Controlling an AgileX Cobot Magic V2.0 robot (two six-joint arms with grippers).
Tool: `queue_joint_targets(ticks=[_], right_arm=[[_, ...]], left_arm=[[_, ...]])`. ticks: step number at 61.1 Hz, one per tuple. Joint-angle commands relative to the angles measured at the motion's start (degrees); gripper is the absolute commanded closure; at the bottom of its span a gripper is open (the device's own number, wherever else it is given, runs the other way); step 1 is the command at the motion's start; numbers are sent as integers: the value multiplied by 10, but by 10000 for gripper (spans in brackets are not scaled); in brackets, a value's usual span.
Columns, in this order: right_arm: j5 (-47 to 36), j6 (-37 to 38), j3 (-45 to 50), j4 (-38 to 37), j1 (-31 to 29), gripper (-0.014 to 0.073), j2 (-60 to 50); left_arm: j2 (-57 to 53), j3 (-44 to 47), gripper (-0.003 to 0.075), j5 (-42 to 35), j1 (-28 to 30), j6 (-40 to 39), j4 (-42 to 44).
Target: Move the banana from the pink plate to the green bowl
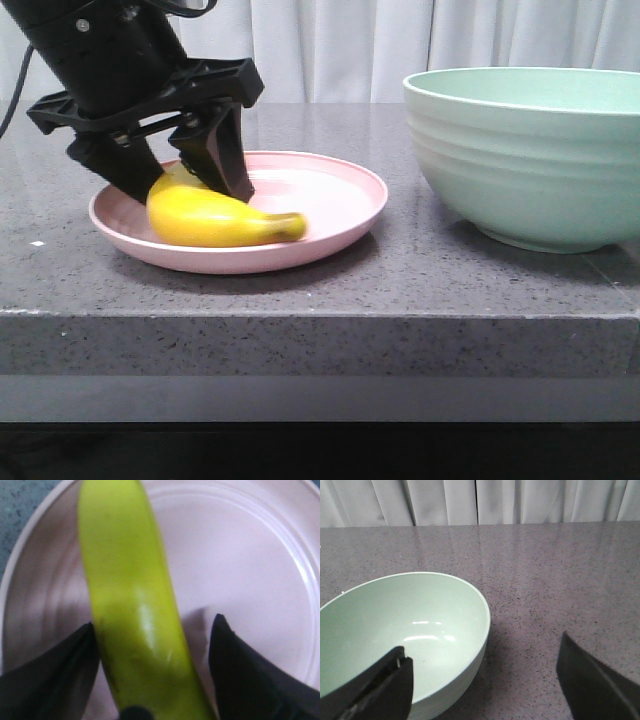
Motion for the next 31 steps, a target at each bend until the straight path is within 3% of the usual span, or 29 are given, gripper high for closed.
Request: queue_joint_targets(ticks=[1, 31], right_arm=[[-42, 0, -22, 2, -4, -8, 7], [-42, 0, -22, 2, -4, -8, 7]], left_arm=[[-20, -17, 405, -36, -2, -4, -11], [-30, -28, 633, -70, -2, -1, -6]])
